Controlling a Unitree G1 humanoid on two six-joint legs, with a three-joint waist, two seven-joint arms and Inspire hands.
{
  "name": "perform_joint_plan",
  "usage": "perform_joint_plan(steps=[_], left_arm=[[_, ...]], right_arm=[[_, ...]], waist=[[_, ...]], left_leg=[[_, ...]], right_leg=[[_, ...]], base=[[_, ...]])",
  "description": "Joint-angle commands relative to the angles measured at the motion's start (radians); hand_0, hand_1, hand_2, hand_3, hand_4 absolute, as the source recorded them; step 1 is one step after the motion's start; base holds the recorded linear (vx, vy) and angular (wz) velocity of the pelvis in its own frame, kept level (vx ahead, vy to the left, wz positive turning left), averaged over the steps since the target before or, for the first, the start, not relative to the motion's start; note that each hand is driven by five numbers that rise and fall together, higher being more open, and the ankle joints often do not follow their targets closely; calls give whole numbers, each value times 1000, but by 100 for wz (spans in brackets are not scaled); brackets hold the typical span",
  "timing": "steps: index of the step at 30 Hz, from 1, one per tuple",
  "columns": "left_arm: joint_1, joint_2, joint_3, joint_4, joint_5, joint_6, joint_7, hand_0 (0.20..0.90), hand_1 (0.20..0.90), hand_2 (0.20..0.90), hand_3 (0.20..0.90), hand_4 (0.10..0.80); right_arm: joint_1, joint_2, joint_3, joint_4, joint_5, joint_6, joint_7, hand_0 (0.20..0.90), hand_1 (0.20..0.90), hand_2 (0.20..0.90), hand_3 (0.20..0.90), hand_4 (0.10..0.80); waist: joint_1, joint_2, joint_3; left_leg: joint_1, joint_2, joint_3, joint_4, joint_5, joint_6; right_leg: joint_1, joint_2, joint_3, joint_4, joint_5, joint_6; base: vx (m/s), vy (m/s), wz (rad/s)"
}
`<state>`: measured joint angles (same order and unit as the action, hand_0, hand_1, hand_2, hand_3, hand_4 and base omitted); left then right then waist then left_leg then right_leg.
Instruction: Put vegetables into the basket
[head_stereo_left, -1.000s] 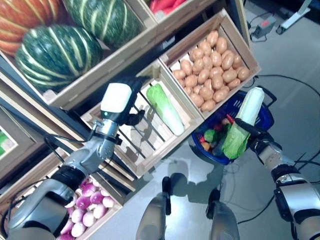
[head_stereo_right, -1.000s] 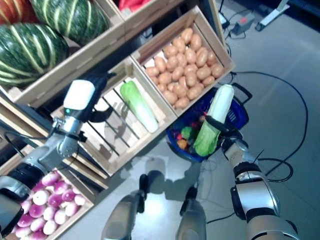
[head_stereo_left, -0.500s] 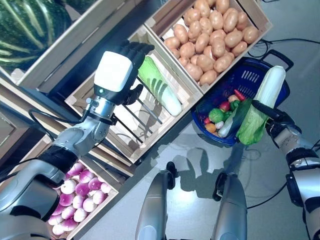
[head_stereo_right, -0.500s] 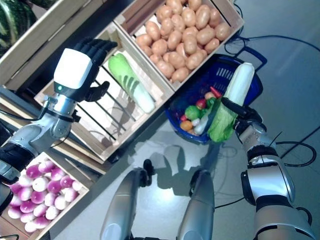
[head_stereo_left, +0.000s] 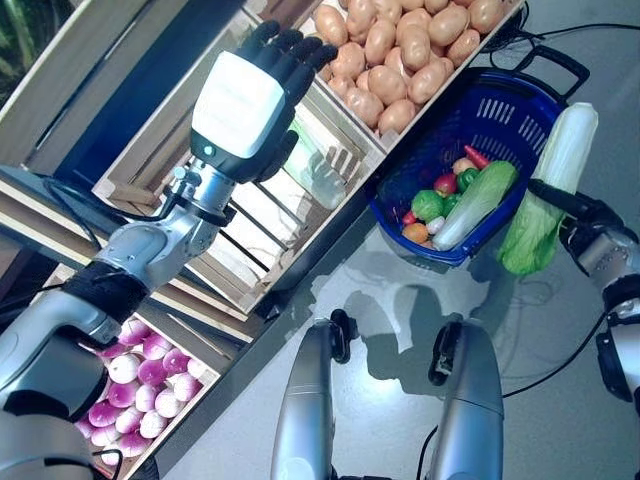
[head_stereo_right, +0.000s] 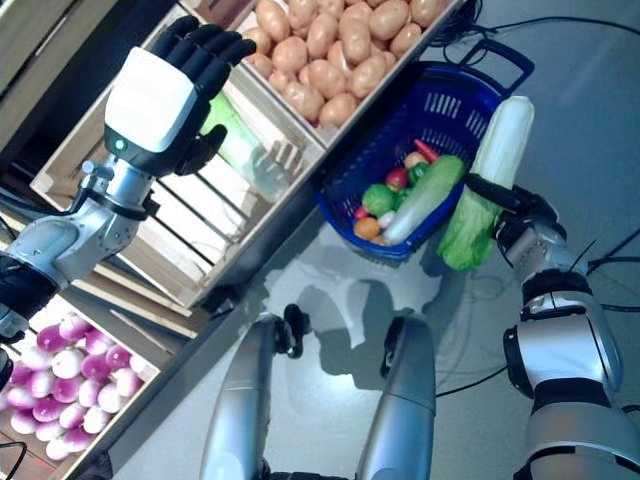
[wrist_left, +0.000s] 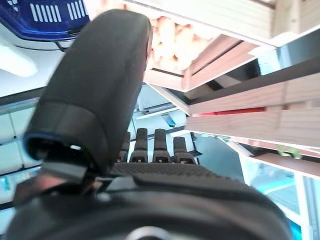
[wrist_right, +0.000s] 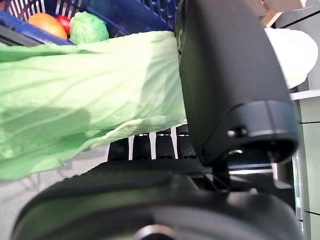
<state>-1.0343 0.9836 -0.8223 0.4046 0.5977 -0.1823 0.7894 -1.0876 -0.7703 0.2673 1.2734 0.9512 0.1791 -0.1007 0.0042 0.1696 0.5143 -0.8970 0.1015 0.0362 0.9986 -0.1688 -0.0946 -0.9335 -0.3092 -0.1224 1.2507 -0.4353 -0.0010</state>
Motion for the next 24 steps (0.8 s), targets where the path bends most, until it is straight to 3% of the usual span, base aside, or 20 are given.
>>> perform_joint_plan(steps=[1,7,12,19,20,21,22,24], left_arm=[[-127,79,81,-10,11,72,84,900,900,900,900,800],[-195,114,10,26,-24,90,44,900,900,900,900,800],[-181,140,3,33,-41,101,41,900,900,900,900,800],[-140,166,22,55,-36,75,24,900,900,900,900,800],[-135,170,21,57,-39,78,18,900,900,900,900,800],[-132,175,19,61,-47,80,12,900,900,900,900,800],[-130,177,18,62,-53,85,8,900,900,900,900,800],[-126,174,11,68,-67,98,-4,900,900,900,900,800]], right_arm=[[-150,-30,40,1,10,-57,88,300,300,300,300,400],[-205,-29,115,-23,-4,-63,160,300,300,300,300,400],[-227,-23,144,-58,-6,-99,210,300,300,300,300,400],[-230,-22,167,-74,5,-77,233,300,300,300,300,400],[-234,-23,166,-72,17,-67,235,356,356,356,356,438],[-240,-24,164,-66,32,-53,234,742,742,742,742,695],[-245,-25,166,-60,51,-41,240,900,900,900,900,800],[-254,-15,159,-48,188,13,254,900,900,900,900,800]], waist=[[-9,14,-27],[-11,14,-20],[-5,13,-12],[3,12,-5],[4,13,-2],[5,14,3],[6,16,2],[9,21,6]], left_leg=[[37,-11,68,13,-104,51],[12,-5,69,38,-110,54],[16,2,69,37,-108,50],[38,9,77,9,-94,45],[40,10,77,2,-92,45],[48,12,78,-1,-94,42],[45,12,79,-4,-89,42],[43,14,79,-3,-92,41]], right_leg=[[41,29,58,-62,53,-23],[17,35,69,-44,50,-20],[23,41,70,-51,54,-16],[44,46,69,-77,67,-15],[46,47,69,-81,67,-15],[53,48,69,-83,65,-14],[49,47,70,-85,69,-14],[47,46,72,-83,64,-15]], base=[[-70,5,3],[-28,1,0],[1,7,0],[2,5,0],[0,0,0],[0,0,0],[0,0,0],[0,0,0]])
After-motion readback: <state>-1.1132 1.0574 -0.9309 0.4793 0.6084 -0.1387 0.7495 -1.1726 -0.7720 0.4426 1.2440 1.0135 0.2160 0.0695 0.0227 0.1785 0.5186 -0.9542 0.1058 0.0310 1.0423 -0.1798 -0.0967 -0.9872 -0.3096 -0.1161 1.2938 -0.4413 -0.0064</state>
